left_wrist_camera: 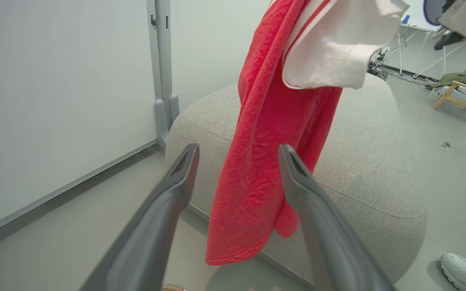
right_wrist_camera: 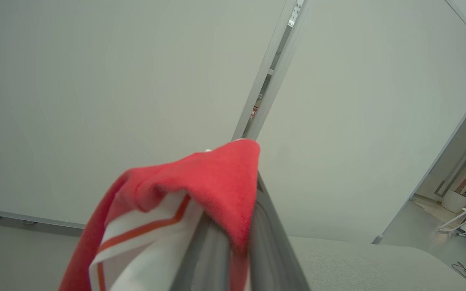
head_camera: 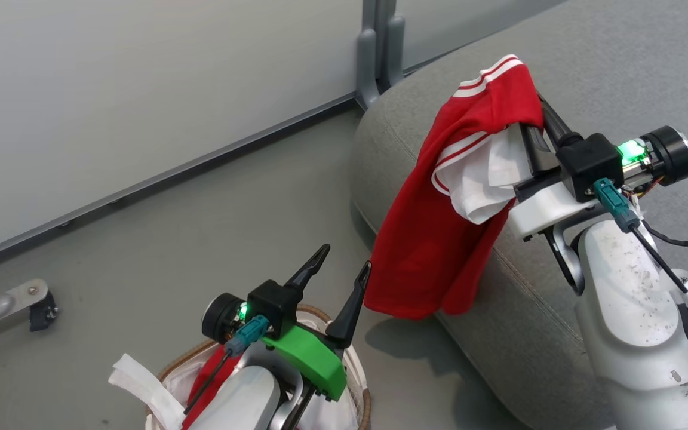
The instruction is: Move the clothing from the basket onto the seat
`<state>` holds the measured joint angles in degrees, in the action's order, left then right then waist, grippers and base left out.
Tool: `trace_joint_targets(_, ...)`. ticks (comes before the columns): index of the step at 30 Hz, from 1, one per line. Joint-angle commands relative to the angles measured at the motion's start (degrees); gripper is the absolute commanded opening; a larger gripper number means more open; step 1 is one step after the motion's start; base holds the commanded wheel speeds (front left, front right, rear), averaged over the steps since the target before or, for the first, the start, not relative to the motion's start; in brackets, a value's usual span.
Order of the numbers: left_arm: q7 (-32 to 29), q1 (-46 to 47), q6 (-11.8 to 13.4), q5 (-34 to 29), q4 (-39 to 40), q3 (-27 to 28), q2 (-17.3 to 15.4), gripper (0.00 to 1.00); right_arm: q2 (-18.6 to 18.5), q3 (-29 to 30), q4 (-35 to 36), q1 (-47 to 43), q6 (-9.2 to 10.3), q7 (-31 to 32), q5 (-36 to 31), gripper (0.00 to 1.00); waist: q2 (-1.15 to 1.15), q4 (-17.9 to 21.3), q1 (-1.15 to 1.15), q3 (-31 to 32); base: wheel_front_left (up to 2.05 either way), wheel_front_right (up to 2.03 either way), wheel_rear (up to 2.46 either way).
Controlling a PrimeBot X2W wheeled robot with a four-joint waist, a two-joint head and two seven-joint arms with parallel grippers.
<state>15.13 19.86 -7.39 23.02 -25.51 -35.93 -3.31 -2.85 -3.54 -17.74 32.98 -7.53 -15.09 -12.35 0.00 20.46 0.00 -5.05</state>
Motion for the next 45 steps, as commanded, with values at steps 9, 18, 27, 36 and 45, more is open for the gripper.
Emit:
trace_joint_targets(9,0.02,4.17,-0.12,-0.65,1.19,-0.07,-2.75,1.0,-0.68,3.36,-0.42,8.88,0.08,-0.12,0.22,0.0,0.0,3.1,0.0,-10.24,0.0,0.0,0.0)
trace_joint_targets(18,0.03,8.08,-0.12,-2.56,3.76,1.34,-5.44,1.0,-9.06,7.87,-3.6,27.56,0.08,-0.12,-3.01,0.0,0.0,-1.0,0.0,-18.91,0.0,0.0,0.0)
trace_joint_targets(27,0.03,13.04,-0.12,-5.21,6.03,0.75,-7.89,1.0,-20.66,12.06,-9.46,46.23,0.08,-0.11,-10.31,0.0,0.0,-4.43,0.0,-28.25,0.0,0.0,0.0)
trace_joint_targets(36,0.02,16.34,0.11,-7.29,7.39,0.81,-8.19,1.0,-17.51,19.04,-18.19,45.43,0.08,-0.06,-13.53,0.0,0.0,-5.58,0.0,-34.43,0.0,0.0,0.0)
trace_joint_targets(45,0.02,15.44,0.88,-7.92,7.93,1.63,-10.39,1.0,-11.0,22.19,-22.42,34.6,0.08,-0.06,-16.15,0.0,0.0,-5.43,0.0,-36.98,0.0,0.0,0.0)
